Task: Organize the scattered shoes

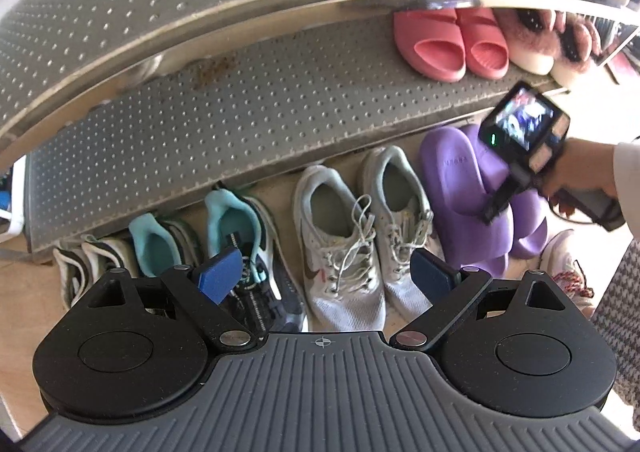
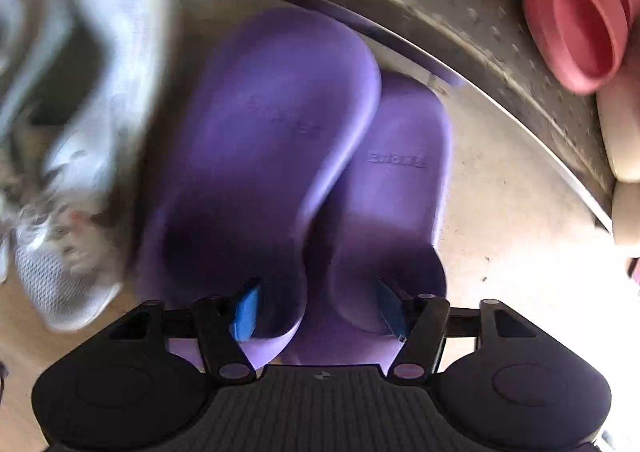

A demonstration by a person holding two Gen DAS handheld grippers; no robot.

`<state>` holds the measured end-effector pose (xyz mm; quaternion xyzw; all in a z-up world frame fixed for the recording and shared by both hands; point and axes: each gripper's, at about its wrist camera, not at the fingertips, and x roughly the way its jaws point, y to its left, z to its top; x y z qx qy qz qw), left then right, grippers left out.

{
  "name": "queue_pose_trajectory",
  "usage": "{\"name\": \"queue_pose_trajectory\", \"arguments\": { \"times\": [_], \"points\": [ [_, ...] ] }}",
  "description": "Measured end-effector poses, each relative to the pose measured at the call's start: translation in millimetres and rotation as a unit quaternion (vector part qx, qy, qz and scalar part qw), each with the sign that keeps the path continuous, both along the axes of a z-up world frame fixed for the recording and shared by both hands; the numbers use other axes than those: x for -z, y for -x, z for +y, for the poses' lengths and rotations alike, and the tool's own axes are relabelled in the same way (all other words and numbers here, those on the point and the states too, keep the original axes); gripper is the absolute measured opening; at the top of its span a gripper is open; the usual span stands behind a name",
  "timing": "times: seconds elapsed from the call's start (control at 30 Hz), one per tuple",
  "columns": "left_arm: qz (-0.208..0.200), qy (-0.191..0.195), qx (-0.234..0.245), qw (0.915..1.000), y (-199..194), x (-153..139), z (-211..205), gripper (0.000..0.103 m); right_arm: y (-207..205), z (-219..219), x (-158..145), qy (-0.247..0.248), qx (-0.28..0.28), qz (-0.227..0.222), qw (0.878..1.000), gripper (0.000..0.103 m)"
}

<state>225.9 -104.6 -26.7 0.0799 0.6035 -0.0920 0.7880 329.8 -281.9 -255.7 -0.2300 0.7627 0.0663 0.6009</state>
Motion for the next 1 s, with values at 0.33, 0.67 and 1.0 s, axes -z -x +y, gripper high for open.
{"name": "queue_pose_trajectory", "arguments": {
  "times": [0.33, 0.67, 1.0],
  "points": [
    [-0.027, 0.000, 0.003, 0.9996, -1.1, -12.2, 4.8, 0.094, 31.5, 3.1, -21.4, -0.024, 0.002, 0.015, 1.000, 0.020],
    [-0.086, 0.013, -0.006, 0.9962, 18.6, -50.2, 15.0, 0.094, 92.6, -32.4, -205.1, -0.118, 0.093, -0.171, 0.974, 0.001],
    [-0.107, 0.008, -0.010, 0.9942, 28.1, -60.3, 19.7, 0.094, 114.9, -39.7, -288.9, -0.132, 0.086, -0.240, 0.958, 0.022]
  ]
}}
